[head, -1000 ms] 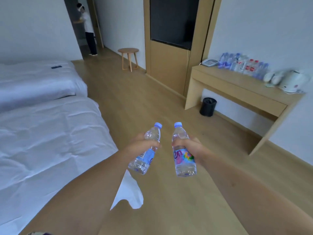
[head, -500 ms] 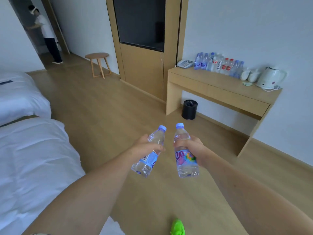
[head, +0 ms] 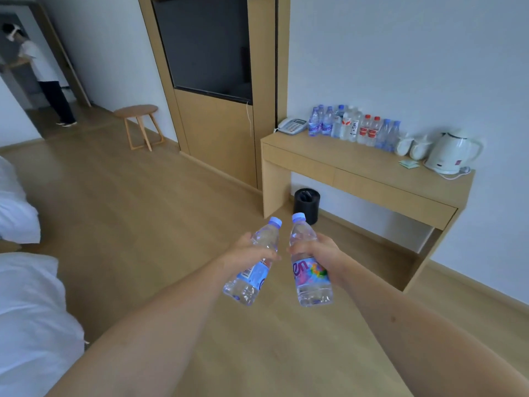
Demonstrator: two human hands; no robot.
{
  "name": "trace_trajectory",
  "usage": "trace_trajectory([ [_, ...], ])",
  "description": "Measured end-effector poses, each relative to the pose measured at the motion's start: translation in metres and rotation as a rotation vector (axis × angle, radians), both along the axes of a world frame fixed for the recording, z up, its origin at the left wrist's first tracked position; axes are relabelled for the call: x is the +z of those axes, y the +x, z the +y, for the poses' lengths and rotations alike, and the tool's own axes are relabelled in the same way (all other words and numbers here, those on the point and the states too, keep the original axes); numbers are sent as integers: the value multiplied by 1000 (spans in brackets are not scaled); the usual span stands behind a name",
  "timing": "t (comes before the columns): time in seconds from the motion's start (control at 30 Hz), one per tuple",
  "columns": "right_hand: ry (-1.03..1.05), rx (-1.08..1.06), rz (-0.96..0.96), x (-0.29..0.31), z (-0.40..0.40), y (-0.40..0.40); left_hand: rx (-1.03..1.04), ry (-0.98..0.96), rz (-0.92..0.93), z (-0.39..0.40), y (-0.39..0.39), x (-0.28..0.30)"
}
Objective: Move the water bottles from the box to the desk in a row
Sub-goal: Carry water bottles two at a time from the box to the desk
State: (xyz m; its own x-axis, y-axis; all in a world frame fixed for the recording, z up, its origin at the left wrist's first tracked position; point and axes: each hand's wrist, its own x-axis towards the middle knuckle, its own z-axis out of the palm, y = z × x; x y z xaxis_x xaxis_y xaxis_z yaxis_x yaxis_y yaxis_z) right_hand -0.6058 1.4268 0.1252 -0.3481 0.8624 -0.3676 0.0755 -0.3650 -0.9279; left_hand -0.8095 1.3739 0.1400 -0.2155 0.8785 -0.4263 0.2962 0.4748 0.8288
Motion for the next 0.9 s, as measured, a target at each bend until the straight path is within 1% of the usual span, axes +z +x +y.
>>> trace_trajectory([
  [0.2,-7,-107,-15,-11,89,-7,-101,15,-51,115,-14,-17],
  [0.33,5,-162,-26,-15,162,-25,-182,21,-3,204,-35,-24],
  [0.47,4,-251,-46,-11,242,-47,-287,49,63,304,-58,-11],
  [0.6,-9,-316,-46,-3,315,-66,-377,50,57,387,-76,12],
  [0.73,-42,-370,-57,-6,371,-82,-433,57,44,457,-86,4],
  [0.9,-58,-356,-106,-17,432,-89,-461,4,43,521,-95,-21],
])
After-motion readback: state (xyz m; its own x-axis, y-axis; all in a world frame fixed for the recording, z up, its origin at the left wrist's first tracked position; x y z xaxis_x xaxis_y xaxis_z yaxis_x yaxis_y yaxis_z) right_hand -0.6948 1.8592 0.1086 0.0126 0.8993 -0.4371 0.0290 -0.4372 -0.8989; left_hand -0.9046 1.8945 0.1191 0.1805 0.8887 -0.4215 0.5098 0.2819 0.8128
